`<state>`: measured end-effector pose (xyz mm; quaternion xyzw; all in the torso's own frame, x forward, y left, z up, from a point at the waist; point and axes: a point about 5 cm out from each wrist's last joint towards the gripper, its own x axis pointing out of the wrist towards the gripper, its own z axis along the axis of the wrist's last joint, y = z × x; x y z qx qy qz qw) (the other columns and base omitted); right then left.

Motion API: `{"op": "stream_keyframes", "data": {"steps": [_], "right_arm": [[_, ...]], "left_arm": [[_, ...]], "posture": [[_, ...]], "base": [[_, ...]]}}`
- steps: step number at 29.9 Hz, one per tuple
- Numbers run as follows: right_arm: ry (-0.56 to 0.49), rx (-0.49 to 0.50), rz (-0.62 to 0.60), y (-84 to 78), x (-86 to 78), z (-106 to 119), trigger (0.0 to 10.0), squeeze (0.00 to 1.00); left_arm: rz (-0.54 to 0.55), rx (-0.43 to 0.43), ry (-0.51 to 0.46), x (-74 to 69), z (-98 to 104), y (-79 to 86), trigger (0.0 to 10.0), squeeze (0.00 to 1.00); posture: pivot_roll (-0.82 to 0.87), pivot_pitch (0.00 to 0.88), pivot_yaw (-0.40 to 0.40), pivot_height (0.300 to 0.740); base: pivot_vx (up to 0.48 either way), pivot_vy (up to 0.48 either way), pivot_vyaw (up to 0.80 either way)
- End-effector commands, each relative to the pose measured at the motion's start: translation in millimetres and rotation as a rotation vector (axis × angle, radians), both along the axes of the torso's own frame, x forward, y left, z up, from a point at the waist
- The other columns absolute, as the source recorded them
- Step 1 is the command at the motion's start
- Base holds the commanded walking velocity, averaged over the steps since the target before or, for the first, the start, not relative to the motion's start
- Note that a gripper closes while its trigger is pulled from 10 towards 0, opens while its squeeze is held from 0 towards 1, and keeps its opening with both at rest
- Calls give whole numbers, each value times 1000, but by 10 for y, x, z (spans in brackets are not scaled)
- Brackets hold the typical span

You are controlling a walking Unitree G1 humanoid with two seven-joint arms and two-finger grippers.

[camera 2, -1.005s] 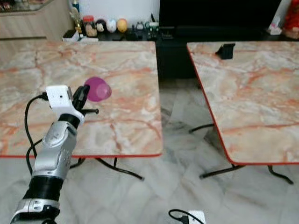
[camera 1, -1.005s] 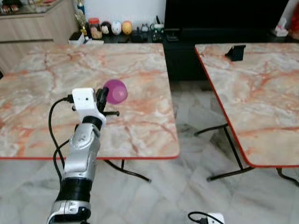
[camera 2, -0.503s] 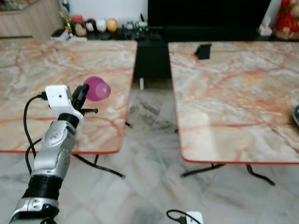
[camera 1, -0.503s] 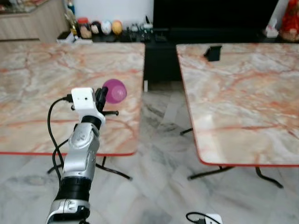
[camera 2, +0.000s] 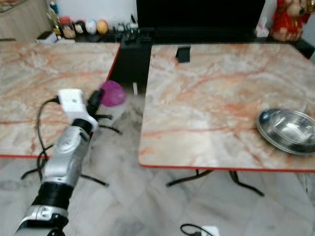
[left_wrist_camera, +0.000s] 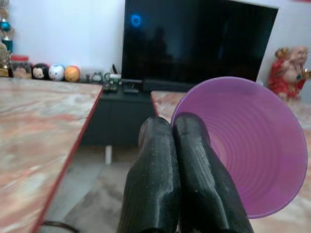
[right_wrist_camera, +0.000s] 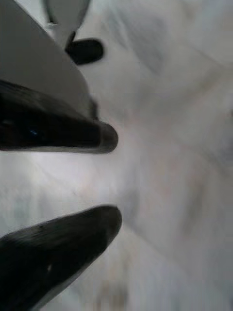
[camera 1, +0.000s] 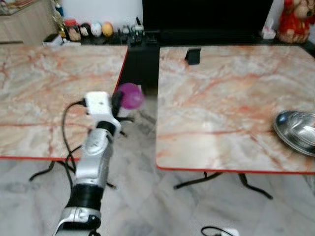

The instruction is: Setting the table

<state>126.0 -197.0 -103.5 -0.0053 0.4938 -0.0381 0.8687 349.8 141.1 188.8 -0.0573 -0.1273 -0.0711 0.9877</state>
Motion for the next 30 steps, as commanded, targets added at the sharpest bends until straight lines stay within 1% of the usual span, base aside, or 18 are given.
{"op": "stream_keyframes", "data": {"steps": [1,8,11,18,21,30], "right_arm": [[1,24,-1,94,2,-12,10000,0],[0,32,-5,101,10,-11,10000,0],[-1,34,-4,101,10,-11,10000,0],[-3,34,-3,102,10,-10,10000,0],[-2,32,-2,96,10,-9,10000,0],[-4,30,-5,87,9,-9,10000,0]], "left_arm": [[36,2,-4,-4,7,104,10000,0],[39,-3,-5,13,17,95,10000,0],[45,-1,-2,20,12,116,10000,0],[65,22,-3,27,13,204,10000,0],[62,49,1,30,4,220,10000,0],[67,76,-4,37,3,259,10000,0]], "posture": [[26,0,-12,740],[25,0,-10,740],[28,0,-13,740],[27,0,-14,740],[24,0,-16,740],[23,0,-19,740]], "base": [[0,-458,0],[0,-458,0],[0,-458,0],[0,-454,0],[0,-453,0],[0,-450,0]]}}
